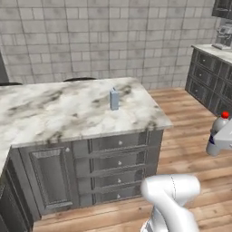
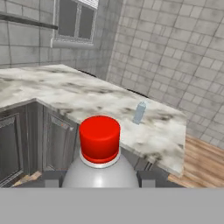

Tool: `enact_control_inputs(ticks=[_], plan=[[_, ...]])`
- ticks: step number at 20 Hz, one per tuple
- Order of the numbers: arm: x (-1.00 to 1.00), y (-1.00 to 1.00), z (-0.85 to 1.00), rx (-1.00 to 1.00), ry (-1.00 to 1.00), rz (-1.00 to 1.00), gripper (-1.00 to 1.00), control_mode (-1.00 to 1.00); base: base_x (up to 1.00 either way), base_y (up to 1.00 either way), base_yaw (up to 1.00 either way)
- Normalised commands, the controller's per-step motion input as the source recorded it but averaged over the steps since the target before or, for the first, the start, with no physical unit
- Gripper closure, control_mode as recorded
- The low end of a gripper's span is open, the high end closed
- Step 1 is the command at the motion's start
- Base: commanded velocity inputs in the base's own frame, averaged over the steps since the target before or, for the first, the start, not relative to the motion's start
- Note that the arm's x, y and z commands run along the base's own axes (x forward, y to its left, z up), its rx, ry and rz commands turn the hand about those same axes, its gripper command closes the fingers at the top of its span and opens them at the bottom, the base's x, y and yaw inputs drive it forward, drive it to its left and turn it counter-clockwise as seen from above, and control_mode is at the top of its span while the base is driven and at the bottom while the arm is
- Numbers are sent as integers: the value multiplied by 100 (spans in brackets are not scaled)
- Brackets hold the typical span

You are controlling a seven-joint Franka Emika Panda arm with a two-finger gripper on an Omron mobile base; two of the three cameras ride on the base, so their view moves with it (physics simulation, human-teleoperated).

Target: Move the drinks to the dining counter.

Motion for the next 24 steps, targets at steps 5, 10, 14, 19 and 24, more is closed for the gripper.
enact_control_inputs(ticks=[5, 10, 14, 19, 24], plan=[[0, 0, 0, 0, 0, 0, 100, 100, 75, 22, -34], [0, 0, 0, 0, 0, 0, 100, 100, 83, 31, -26], [0, 0, 0, 0, 0, 0, 100, 100, 85, 46, -20], [0, 0, 0, 0, 0, 0, 100, 100, 68, 57, -12], [0, 0, 0, 0, 0, 0, 100, 100, 60, 42, -1]])
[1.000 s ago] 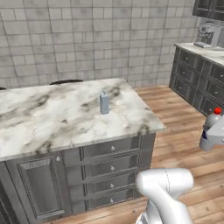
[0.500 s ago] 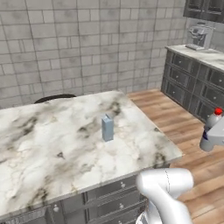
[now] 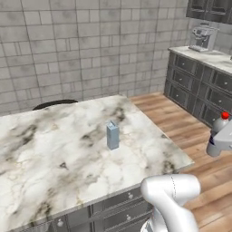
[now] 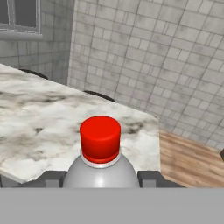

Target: Move the drinks to the dining counter.

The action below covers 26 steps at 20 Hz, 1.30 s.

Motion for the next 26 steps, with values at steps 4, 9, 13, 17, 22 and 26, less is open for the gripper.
enact_control_inputs(ticks=[4, 9, 13, 17, 22, 26], plan=[[0, 0, 0, 0, 0, 0, 100, 100, 59, 9, 17], [0, 0, 0, 0, 0, 0, 100, 100, 66, 0, 49], [0, 0, 0, 0, 0, 0, 100, 100, 64, 0, 54], [0, 0, 0, 0, 0, 0, 100, 100, 41, 0, 30], [0, 0, 0, 0, 0, 1, 100, -100, 2, 0, 2], [11, 0, -2, 0, 0, 3, 100, -100, 0, 0, 0]])
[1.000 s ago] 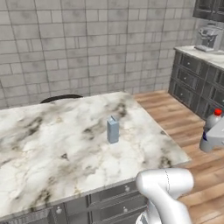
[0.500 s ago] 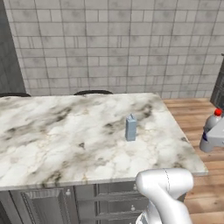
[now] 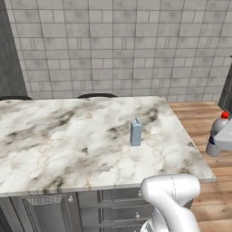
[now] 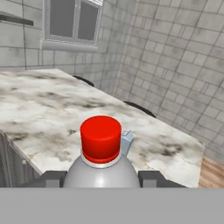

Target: Move the drinks to the dining counter.

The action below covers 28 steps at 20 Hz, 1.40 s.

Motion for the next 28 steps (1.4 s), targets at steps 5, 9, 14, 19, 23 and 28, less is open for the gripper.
enact_control_inputs(ticks=[5, 9, 14, 19, 23, 28], plan=[[58, 0, -22, 0, -3, 0, 100, -100, 0, 0, 0], [65, 0, -26, 0, -5, 0, 100, -100, 0, 0, 0], [53, 0, -32, 1, -10, 0, 100, -100, 0, 0, 0], [40, 0, -31, 10, -8, 0, 100, -100, 0, 0, 0], [34, 0, -27, 13, -2, 0, 100, -100, 0, 0, 0], [37, 0, -28, 2, 0, 0, 100, -100, 0, 0, 0]])
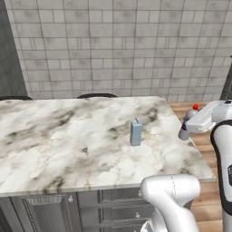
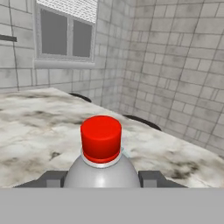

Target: Move the drinks to the dining counter.

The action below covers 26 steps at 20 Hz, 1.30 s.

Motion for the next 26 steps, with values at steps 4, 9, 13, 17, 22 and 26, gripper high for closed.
enact_control_inputs(ticks=[4, 9, 13, 17, 22, 26], plan=[[43, 0, -43, 0, 0, 0, 100, -100, 0, 0, 0], [41, 0, -48, 0, -1, 0, 100, -100, 0, 0, 0], [39, 0, -42, 0, -2, 0, 100, -100, 0, 0, 0], [40, 0, -39, 0, -1, 0, 100, -100, 0, 0, 0], [38, 0, -36, 0, 0, 0, 100, -100, 0, 0, 0], [33, 0, -36, 0, 0, 0, 100, -100, 0, 0, 0]])
